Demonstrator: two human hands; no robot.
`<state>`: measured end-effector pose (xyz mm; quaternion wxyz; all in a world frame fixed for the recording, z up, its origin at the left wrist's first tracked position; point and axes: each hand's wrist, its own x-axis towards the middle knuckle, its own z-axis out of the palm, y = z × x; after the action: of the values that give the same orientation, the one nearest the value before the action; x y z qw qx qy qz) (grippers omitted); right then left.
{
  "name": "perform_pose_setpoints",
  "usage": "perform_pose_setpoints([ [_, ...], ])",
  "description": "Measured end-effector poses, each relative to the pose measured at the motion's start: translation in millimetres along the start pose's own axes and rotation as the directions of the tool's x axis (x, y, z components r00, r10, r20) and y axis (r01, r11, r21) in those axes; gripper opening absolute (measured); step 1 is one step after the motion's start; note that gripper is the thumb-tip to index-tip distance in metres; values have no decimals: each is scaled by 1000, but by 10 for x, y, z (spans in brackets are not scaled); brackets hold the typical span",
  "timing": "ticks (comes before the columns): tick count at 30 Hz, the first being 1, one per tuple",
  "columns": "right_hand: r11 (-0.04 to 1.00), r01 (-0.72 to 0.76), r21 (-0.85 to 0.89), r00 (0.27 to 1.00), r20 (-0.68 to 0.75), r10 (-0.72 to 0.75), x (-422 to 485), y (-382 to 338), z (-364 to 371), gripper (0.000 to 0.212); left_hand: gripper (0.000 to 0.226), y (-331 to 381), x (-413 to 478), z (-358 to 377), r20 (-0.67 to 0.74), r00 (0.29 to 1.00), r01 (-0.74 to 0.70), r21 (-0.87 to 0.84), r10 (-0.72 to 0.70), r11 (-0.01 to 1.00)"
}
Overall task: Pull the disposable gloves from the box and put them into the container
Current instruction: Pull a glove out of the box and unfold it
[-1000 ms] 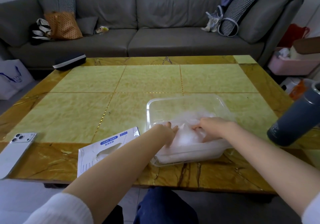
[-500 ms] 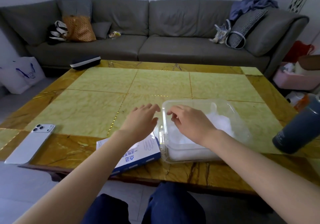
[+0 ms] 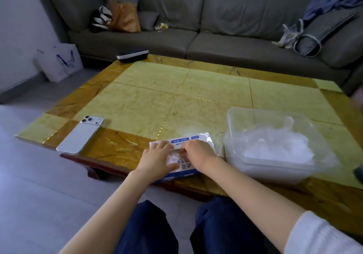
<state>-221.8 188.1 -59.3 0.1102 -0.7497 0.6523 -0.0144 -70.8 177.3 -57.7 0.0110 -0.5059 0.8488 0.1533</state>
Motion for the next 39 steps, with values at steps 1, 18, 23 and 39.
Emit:
perform_pose_setpoints([
  [1,999,-7,-39,1000,14,8,36,-10,20,18,64,-15,6,23,-14,1000,4,-3,-4,1000],
  [18,979,-49,200,994,-84,67,-43,-9,-98,12,65,-59,29,126,-80,997,11,-61,-16,998],
  [23,909,-204,363,924,-235,301,-56,97,-251,10,65,-73,39,117,-71,997,8,-81,-14,997],
  [39,838,-96,537,911,-292,292,-120,145,-364,15,66,-40,38,98,-54,998,20,-62,-23,998],
])
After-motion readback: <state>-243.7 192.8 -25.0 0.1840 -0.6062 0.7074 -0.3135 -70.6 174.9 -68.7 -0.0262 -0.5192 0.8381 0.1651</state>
